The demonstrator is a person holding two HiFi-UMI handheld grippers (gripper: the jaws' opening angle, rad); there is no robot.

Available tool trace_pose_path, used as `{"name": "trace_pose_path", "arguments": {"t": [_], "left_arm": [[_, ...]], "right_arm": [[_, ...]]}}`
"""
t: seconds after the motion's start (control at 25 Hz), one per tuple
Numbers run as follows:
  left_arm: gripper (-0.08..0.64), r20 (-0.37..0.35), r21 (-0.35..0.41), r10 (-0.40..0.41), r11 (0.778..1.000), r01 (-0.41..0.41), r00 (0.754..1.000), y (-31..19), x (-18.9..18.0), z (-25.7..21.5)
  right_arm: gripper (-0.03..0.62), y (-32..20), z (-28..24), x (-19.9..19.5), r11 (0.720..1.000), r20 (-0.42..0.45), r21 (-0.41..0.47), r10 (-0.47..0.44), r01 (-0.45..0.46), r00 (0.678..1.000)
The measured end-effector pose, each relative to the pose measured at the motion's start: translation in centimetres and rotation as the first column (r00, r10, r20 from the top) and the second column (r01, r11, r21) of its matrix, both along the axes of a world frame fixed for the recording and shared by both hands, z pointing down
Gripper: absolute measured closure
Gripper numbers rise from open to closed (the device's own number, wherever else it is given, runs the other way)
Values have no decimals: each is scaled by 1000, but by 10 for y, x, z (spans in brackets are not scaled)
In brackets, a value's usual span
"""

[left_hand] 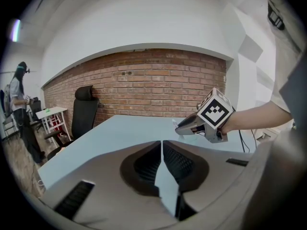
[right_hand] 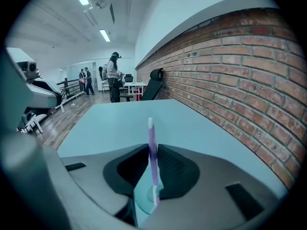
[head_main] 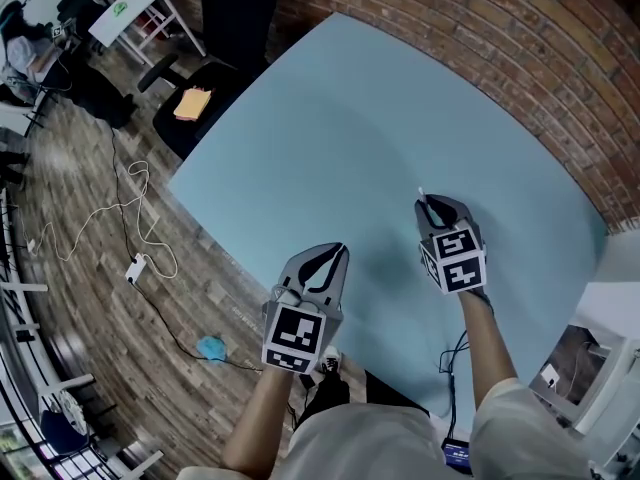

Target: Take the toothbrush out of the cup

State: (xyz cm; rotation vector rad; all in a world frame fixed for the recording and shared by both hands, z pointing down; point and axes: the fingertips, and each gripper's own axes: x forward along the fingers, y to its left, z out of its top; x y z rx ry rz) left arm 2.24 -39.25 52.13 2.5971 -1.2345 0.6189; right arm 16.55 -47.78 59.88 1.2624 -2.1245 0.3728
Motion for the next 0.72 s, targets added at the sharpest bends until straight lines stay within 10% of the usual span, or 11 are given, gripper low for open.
{"name": "trace_pose_path", "arguments": {"t": [0.72], "left_arm": [[517,-29,41,28,999,-26,999,10,-8,-20]], "right_arm": [[562,8,-22,-4,998,-60,65,23,-19,998]]}}
